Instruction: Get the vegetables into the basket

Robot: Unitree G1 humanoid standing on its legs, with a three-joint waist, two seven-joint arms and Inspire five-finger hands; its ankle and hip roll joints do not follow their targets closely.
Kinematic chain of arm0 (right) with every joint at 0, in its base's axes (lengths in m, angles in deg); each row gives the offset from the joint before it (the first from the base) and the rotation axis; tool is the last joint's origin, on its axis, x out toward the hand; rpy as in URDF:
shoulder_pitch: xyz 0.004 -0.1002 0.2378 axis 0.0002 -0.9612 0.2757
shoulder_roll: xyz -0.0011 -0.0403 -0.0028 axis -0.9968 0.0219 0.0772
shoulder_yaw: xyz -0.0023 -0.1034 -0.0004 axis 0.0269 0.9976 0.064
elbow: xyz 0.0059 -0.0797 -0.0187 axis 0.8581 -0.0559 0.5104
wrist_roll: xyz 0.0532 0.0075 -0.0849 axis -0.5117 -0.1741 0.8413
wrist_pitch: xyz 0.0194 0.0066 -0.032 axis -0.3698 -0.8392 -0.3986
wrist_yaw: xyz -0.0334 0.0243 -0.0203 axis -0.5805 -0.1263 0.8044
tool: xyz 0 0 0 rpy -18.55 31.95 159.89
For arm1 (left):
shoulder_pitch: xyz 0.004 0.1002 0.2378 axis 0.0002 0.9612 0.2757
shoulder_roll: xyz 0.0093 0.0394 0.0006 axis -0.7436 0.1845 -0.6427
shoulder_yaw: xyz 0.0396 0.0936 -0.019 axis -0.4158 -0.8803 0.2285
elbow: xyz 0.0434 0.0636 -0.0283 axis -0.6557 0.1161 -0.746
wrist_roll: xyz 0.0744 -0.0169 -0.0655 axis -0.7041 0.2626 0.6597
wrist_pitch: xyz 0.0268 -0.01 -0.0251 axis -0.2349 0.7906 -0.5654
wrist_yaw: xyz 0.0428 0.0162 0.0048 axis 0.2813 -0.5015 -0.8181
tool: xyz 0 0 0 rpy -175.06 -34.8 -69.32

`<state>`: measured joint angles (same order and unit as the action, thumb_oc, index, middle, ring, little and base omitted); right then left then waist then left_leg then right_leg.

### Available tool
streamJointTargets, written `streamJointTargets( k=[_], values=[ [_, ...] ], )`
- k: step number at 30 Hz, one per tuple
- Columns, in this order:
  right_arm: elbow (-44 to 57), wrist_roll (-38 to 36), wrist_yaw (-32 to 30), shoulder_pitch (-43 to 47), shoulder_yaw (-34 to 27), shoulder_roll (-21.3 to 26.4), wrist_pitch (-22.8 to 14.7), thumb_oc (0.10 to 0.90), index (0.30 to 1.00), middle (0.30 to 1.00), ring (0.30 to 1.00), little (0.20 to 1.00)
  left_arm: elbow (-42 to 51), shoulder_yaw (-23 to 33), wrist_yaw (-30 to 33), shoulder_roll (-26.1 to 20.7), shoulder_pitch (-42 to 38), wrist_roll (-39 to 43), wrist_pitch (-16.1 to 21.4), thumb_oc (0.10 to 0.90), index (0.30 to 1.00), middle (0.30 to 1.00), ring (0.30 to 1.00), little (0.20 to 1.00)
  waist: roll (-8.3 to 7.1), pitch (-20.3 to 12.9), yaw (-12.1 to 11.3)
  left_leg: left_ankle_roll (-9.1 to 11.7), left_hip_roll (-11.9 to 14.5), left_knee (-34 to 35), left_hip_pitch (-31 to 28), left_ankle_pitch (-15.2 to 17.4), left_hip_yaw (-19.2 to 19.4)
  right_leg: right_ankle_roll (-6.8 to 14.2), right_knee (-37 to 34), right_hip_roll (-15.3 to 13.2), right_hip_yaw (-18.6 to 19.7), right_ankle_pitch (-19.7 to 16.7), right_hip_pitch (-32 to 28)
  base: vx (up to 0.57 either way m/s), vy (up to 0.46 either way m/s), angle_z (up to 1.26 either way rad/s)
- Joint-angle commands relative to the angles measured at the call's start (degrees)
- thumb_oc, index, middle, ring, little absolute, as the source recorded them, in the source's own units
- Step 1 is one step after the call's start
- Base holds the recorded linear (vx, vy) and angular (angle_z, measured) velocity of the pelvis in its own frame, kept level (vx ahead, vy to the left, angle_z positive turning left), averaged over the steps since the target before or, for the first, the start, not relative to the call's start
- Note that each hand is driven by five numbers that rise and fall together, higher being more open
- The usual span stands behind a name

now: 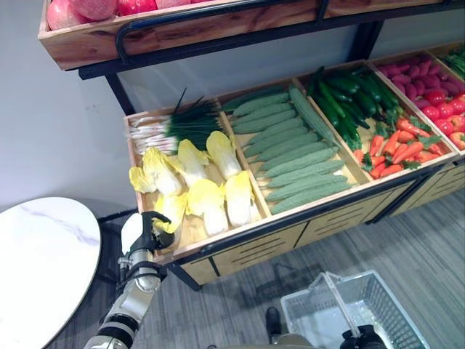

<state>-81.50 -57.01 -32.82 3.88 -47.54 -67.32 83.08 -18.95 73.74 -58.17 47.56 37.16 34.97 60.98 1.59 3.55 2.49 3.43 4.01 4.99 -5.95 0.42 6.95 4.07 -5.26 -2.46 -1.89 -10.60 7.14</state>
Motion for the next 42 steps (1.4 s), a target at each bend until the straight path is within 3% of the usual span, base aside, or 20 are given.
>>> streamJointTargets(
  k=[1, 6, 10, 22, 25, 27, 28, 30, 31, 34, 42],
  values=[
    [-0.59, 0.94, -1.86, 2.18, 1.36, 0.58, -1.53, 0.4, 0.3, 0.3, 0.3, 0.3, 1.89, 2.28, 4.85, -2.37, -1.51, 3.09, 2.83, 0.408, 0.311, 0.311, 0.311, 0.311, -3.26, -0.11, 0.76, 1.93, 2.17, 0.01, 2.57, 0.85, -2.78, 5.25, 0.26, -4.94, -1.21, 4.08, -3.32, 0.0, 0.0, 0.0],
    [-0.94, 1.22, -2.52, 2.25, 1.67, -0.32, -2.08, 0.4, 0.3, 0.3, 0.3, 0.3, 19.05, 8.25, 10.2, -3.54, -0.36, 4.32, 6.58, 0.4, 0.3, 0.3, 0.3, 0.3, -3.79, -0.16, -0.03, 1.9, 2.09, 0.01, 2.27, 1.16, -3.19, 5.24, 0.26, -5.2, -1.67, 4.24, -3.95, 0.0, 0.0, 0.01],
    [-1.46, 1.12, -2.48, 2.27, 1.77, -0.65, -2.26, 0.4, 0.3, 0.3, 0.3, 0.3, 27.83, 10.51, 9.69, -3.51, 1.79, 4.81, 8.17, 0.4, 0.3, 0.3, 0.3, 0.3, -3.92, -0.18, -0.44, 1.8, 1.93, 0.01, 2.19, 1.3, -3.46, 5.25, 0.26, -5.43, -1.94, 4.29, -4.27, 0.0, 0.004, 0.02],
    [-1.54, 0.13, -1.35, 3.05, 2.1, -1.02, -2.48, 0.4, 0.3, 0.3, 0.3, 0.3, 40.52, 8.27, -0.25, -4.91, 7.64, 15.49, 14.19, 0.4, 0.3, 0.3, 0.3, 0.3, -4.07, 0.25, -1.69, 1.16, 1.04, 0.01, 2.89, 1.13, -4.62, 5.34, 0.26, -6.15, -2.47, 3.9, -4.26, -0.01, 0.009, 0.05],
    [-1.63, 0.21, -0.27, 3.51, 2.12, -0.55, -2.15, 0.4, 0.3, 0.3, 0.3, 0.3, 43.38, 5.62, -11.53, -3.44, 8.52, 37.94, 17.43, 0.4, 0.3, 0.3, 0.3, 0.3, -3.95, 0.38, -1.7, 1.04, 0.84, 0.01, 3.2, 0.77, -4.79, 5.47, 0.26, -6.47, -2.62, 3.53, -3.99, -0.02, 0.014, 0.01],
    [-1.57, 0.33, 0.02, 3.56, 2.19, -0.37, -2.11, 0.4, 0.3, 0.3, 0.3, 0.3, 43.23, 5.38, -13.31, -3.11, 8.61, 40.67, 17.31, 0.4, 0.3, 0.3, 0.3, 0.3, -3.92, 0.4, -1.66, 1.03, 0.83, 0.01, 3.18, 0.77, -4.8, 5.46, 0.26, -6.47, -2.63, 3.51, -3.99, 0.0, 0.0, 0.0],
    [-1.56, 0.57, 0.76, 3.6, 2.16, -0.03, -1.96, 0.4, 0.3, 0.3, 0.3, 0.3, 42.82, 3.64, -19.14, -1.85, 9.24, 51.18, 16.74, 0.4, 0.3, 0.3, 0.3, 0.3, -3.88, 0.35, -1.57, 0.97, 0.77, 0.01, 3.19, 0.73, -4.84, 5.47, 0.26, -6.53, -2.58, 3.46, -3.94, 0.0, 0.0, 0.0],
    [-1.57, 0.66, 1.24, 3.63, 2.13, -0.01, -1.91, 0.4, 0.3, 0.3, 0.3, 0.3, 43.0, 3.15, -21.12, -1.01, 9.41, 55.68, 16.61, 0.4, 0.3, 0.3, 0.3, 0.3, -3.82, 0.3, -1.51, 0.92, 0.74, 0.01, 3.17, 0.76, -4.85, 5.46, 0.26, -6.53, -2.53, 3.45, -3.95, 0.0, 0.0, 0.0],
    [-1.7, 0.99, 1.86, 3.87, 2.3, 0.05, -1.92, 0.4, 0.3, 0.3, 0.3, 0.3, 42.21, 1.91, -24.71, 0.12, 9.62, 62.21, 16.2, 0.4, 0.3, 0.3, 0.3, 0.3, -3.81, 0.15, -1.42, 0.87, 0.66, 0.01, 3.1, 0.77, -4.81, 5.44, 0.26, -6.52, -2.33, 3.49, -3.98, 0.0, 0.0, 0.0],
    [-1.87, 1.6, 2.52, 3.91, 2.1, -0.12, -2.02, 0.4, 0.3, 0.3, 0.3, 0.3, 39.49, 0.76, -28.26, 1.33, 10.14, 68.03, 15.3, 0.4, 0.3, 0.3, 0.3, 0.3, -3.96, 0.03, -1.29, 0.82, 0.7, 0.01, 2.87, 0.86, -4.53, 5.46, 0.26, -6.49, -2.11, 3.51, -4.0, 0.0, 0.0, 0.0],
    [-2.13, 2.01, 2.88, 3.61, 1.46, -0.04, -2.21, 0.4, 0.3, 0.3, 0.3, 0.3, 36.56, 0.89, -30.13, 1.88, 10.73, 70.75, 14.74, 0.4, 0.3, 0.3, 0.3, 0.3, -4.35, 0.0, -1.33, 0.55, 0.6, 0.01, 2.15, 1.21, -4.23, 5.49, 0.26, -6.43, -1.61, 3.69, -4.5, 0.0, 0.002, 0.0]
  ],
)
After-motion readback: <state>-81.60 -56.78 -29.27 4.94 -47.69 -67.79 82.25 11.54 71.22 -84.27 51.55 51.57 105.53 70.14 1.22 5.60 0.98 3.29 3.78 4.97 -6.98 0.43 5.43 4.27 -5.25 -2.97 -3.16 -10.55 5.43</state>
